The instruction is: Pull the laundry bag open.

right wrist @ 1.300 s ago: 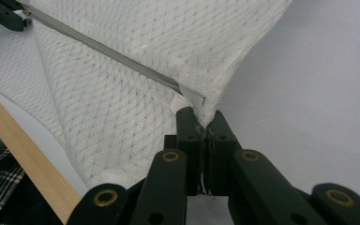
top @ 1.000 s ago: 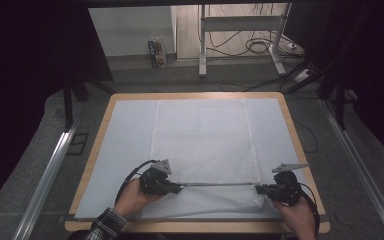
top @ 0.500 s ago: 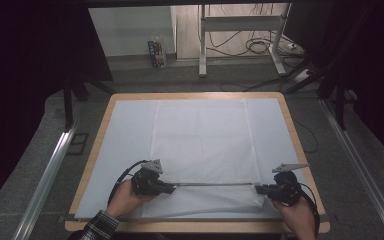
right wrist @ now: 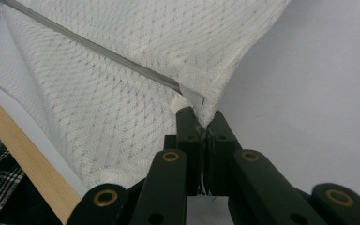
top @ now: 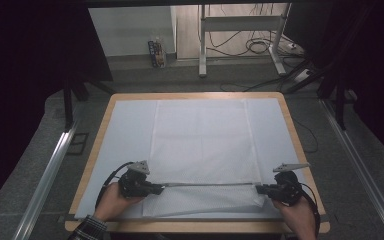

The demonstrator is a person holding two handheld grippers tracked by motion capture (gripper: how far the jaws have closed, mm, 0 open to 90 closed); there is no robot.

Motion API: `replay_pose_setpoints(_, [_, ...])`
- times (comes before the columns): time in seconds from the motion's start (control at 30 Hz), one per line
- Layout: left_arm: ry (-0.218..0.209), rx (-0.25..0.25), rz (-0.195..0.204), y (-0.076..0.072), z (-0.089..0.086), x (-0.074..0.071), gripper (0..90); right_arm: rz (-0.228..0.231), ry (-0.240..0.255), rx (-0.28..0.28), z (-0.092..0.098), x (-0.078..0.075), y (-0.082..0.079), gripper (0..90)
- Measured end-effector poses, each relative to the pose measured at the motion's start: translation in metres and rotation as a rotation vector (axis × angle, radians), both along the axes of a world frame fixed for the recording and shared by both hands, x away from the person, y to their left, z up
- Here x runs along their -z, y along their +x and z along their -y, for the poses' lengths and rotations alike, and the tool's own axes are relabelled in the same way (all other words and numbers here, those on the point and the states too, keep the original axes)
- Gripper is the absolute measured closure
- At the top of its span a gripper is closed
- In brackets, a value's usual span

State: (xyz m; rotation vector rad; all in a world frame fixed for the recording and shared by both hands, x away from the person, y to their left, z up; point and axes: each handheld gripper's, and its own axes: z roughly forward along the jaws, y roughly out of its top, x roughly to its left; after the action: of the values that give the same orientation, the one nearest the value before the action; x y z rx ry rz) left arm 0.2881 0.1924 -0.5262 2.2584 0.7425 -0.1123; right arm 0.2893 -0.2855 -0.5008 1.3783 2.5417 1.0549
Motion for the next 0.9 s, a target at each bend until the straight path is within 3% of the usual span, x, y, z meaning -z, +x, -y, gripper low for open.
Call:
replay_pose_setpoints(0.2, [0.002, -0.022, 0.000, -0.005, -0.016, 0.000, 87.2, -0.003, 0.001, -0.001, -0.001, 0.001, 0.000, 85.7])
replay_pose_setpoints(0.63, [-0.005, -0.057, -0.008, -0.013, -0.033, 0.002, 87.2, -0.011, 0.005, -0.007, -0.002, 0.001, 0.000, 85.7])
replay_pose_setpoints(0.73, [0.013, -0.063, -0.009, -0.014, -0.036, 0.002, 87.2, -0.007, 0.001, -0.006, -0.002, 0.001, 0.000, 85.8])
replay_pose_setpoints(0.9, [-0.013, -0.078, -0.019, -0.016, -0.043, 0.003, 87.2, -0.009, 0.011, -0.010, -0.002, 0.001, 0.000, 85.8])
